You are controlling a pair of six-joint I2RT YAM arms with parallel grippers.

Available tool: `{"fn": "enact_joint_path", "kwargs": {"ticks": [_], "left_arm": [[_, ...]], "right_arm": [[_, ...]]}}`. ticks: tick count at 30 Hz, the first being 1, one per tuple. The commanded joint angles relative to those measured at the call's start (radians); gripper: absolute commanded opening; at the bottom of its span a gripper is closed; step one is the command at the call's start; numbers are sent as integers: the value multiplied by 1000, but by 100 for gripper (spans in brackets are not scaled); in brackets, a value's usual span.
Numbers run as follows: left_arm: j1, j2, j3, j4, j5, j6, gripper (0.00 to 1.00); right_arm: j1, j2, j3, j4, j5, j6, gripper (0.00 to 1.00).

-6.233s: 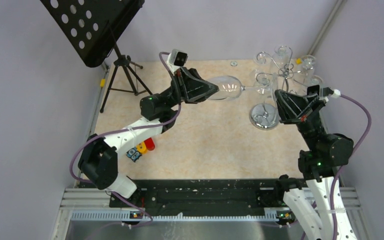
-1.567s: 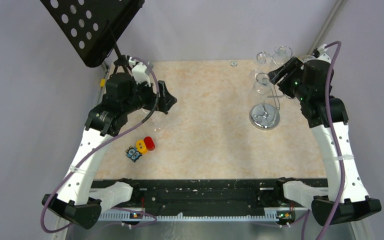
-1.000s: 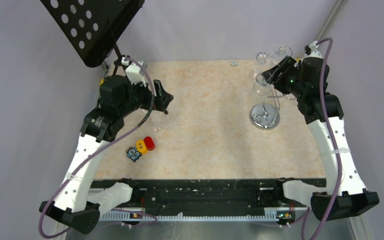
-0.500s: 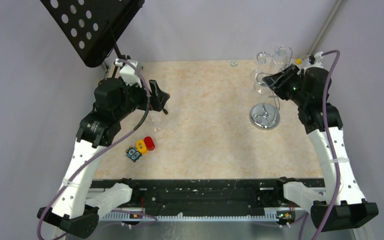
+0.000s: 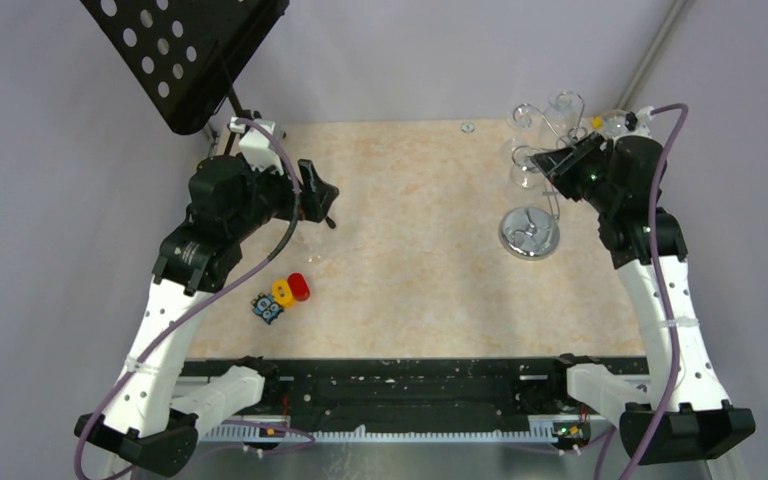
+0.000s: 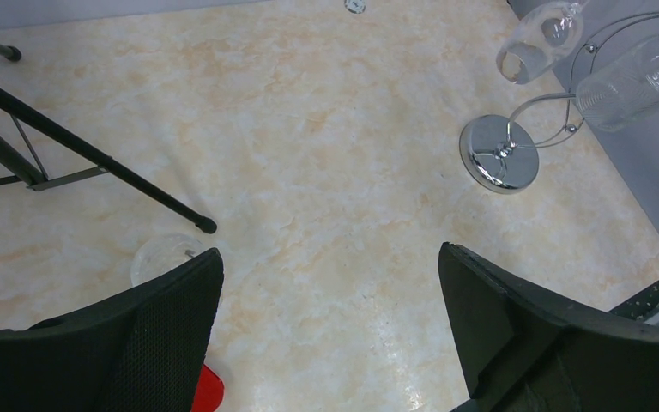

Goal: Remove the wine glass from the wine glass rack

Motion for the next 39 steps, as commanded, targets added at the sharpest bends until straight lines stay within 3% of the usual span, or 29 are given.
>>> {"fn": "enact_joint_path", "kwargs": {"ticks": [1, 9, 15, 22, 27, 39], "left_arm": [[5, -18, 7, 43, -11, 4, 99], [5, -19, -2, 47, -6, -1, 99], [6, -19, -4, 51, -1, -4, 99], [4, -18, -7, 52, -1, -6, 99], [5, -18, -11, 54, -1, -10, 99], [5, -18, -22, 64, -1, -13, 99]], "right_arm": [[-12, -23, 17, 22, 29, 2, 15], [-12, -77, -16, 92, 34, 94, 0], [-13, -129, -81, 176, 12, 207, 0], [-13, -133, -47, 162, 14, 218, 0], [-13, -91, -5, 85, 17, 177, 17], [-13, -87, 6, 38, 48, 126, 32]]}}
